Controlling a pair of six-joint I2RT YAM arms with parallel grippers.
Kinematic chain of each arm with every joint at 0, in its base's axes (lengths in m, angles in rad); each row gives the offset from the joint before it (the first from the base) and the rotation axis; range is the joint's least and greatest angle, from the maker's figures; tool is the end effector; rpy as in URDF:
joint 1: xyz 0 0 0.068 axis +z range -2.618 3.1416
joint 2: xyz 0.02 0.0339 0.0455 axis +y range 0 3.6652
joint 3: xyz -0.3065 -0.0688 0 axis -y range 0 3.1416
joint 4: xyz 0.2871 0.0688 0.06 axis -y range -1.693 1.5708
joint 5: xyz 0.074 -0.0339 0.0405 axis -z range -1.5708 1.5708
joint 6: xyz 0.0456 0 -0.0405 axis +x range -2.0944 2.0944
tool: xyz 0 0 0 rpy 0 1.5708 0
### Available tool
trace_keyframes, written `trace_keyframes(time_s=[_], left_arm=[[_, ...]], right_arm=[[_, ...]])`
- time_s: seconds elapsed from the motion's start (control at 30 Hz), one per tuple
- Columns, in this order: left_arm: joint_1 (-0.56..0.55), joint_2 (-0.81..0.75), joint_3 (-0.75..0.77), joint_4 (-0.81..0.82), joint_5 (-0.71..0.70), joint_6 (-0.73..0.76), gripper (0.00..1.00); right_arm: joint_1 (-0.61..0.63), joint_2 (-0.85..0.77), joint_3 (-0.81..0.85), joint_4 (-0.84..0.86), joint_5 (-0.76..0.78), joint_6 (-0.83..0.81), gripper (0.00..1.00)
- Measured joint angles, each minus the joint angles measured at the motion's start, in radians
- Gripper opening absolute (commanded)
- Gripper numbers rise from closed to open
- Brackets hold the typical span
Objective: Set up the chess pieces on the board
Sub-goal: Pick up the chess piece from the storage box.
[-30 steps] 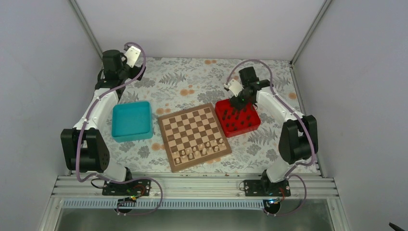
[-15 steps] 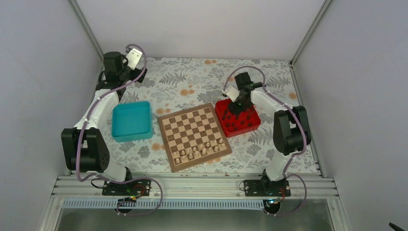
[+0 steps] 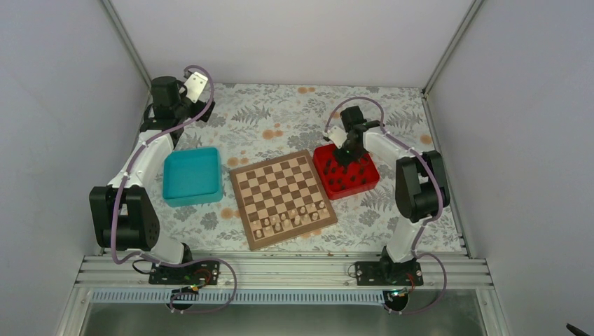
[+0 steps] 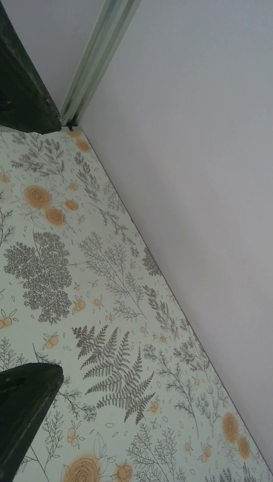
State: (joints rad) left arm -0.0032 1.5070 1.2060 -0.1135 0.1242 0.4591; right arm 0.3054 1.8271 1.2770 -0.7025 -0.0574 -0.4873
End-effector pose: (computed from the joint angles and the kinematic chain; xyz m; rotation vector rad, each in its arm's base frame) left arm 0.4016 -0.0069 0.3435 0.5330 1.9131 0.1724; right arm 0.3914 0.1261 0.1975 -1.1004 2.5958 0.0395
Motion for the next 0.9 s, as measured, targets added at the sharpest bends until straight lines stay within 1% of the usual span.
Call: trace_keyframes(time_s=[0.27,0.3,0.33,0.43,0.5,0.67,0.77,0.9], left_arm=[[0.000,0.000,0.000,-0.001,0.016,0.000,1.00],[0.000,0.000,0.000,-0.001,0.019,0.000,1.00],[0.000,0.000,0.000,-0.001,0.023,0.001,1.00],[0.000,0.000,0.000,-0.002,0.032,0.001,1.00],[0.000,0.000,0.000,-0.002,0.038,0.001,1.00],[0.000,0.000,-0.001,-0.011,0.045,0.001,1.00],[0.000,0.000,-0.001,-0.017,0.046,0.001,1.00],[0.000,0.000,-0.001,-0.017,0.050,0.001,1.00]], right_arm=[[-0.003,0.021,0.000,0.011,0.014,0.006,0.31],[-0.006,0.024,0.000,0.011,0.015,0.006,0.29],[-0.006,0.026,0.000,0.011,0.016,0.006,0.27],[-0.008,0.027,0.000,0.011,0.017,0.008,0.13],[-0.008,0.027,-0.001,0.011,0.017,0.013,0.09],[-0.008,0.023,-0.001,0.005,0.021,0.017,0.08],[-0.008,0.007,0.006,-0.035,0.034,0.017,0.09],[0.001,-0.031,0.103,-0.130,0.053,0.016,0.10]])
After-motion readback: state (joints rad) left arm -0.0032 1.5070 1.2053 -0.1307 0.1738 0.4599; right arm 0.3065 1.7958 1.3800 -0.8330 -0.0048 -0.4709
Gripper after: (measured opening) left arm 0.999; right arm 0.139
